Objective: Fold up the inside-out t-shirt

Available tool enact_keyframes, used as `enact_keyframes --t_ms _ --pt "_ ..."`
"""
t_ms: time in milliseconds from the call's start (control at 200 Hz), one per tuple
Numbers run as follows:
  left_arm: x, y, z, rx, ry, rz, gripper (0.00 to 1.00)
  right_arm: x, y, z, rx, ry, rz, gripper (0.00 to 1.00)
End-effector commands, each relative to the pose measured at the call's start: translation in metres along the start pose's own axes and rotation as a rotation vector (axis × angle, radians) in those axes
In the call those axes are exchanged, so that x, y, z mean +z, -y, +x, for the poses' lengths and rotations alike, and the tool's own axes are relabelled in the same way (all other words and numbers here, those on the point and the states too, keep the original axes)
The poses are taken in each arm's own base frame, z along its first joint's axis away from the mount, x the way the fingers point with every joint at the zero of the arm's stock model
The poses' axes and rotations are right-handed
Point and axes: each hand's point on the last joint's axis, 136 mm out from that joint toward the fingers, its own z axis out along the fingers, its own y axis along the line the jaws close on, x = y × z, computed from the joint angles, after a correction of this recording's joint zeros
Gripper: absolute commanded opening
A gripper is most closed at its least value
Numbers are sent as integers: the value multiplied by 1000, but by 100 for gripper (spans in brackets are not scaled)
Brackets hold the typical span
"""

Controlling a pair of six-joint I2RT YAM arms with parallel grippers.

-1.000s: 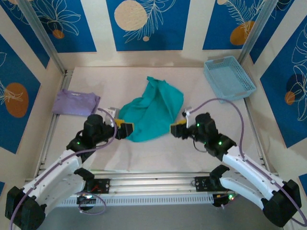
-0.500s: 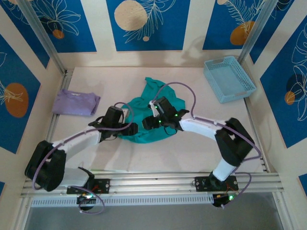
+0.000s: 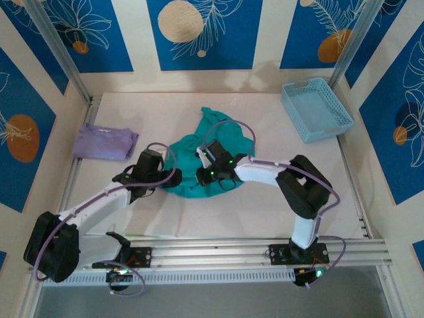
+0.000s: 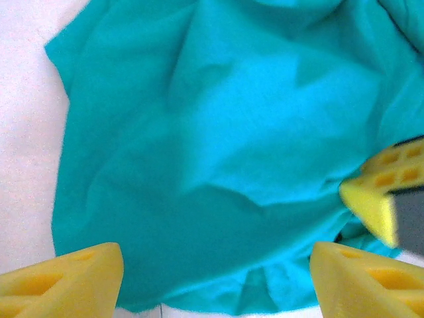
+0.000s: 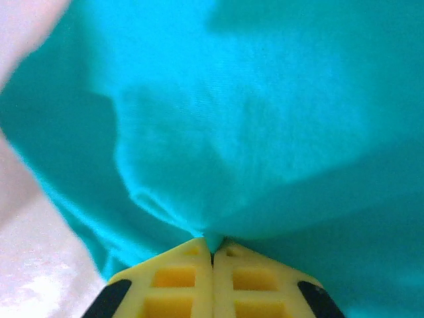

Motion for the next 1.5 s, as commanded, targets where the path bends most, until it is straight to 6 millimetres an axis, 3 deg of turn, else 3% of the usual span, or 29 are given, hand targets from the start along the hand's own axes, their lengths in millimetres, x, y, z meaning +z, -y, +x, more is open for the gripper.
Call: enact_keyframes --t_ms 0,175,375,450,520,610,660,720,840,985,1090,1375,1400,1495 --pt "-4 24 7 101 20 107 74 -50 -23 -33 8 150 -160 1" --pt "7 40 -1 331 72 27 76 -74 -19 -31 68 169 -233 1" --pt "36 53 -11 410 73 38 71 -86 -11 -28 83 181 -232 1" --pt "48 63 -18 415 81 63 55 -90 -8 -26 84 182 -235 1" --pt "53 72 -28 400 85 87 33 -94 3 -19 84 169 -194 1" --pt "41 95 -32 349 46 214 1 -103 46 -4 122 136 53 5" --pt "28 112 -27 296 -5 319 0 -115 79 2 141 132 266 13" --pt "11 129 -20 228 -74 431 0 -127 93 3 102 150 409 25" --pt "-13 140 -11 141 -176 495 0 -132 61 -5 -76 248 339 44" --pt "-33 138 -13 122 -188 478 0 -140 -9 2 -298 388 18 66" --pt "-45 142 -15 128 -187 497 0 -130 -14 5 -326 411 9 70" --pt "-64 144 -22 142 -157 516 0 -77 -19 -19 -360 407 -8 67" --pt "-64 143 -22 143 -153 510 0 -74 -18 -19 -359 404 -9 62" --pt "-62 133 -26 133 -135 470 0 -74 -21 -16 -357 404 -33 31"
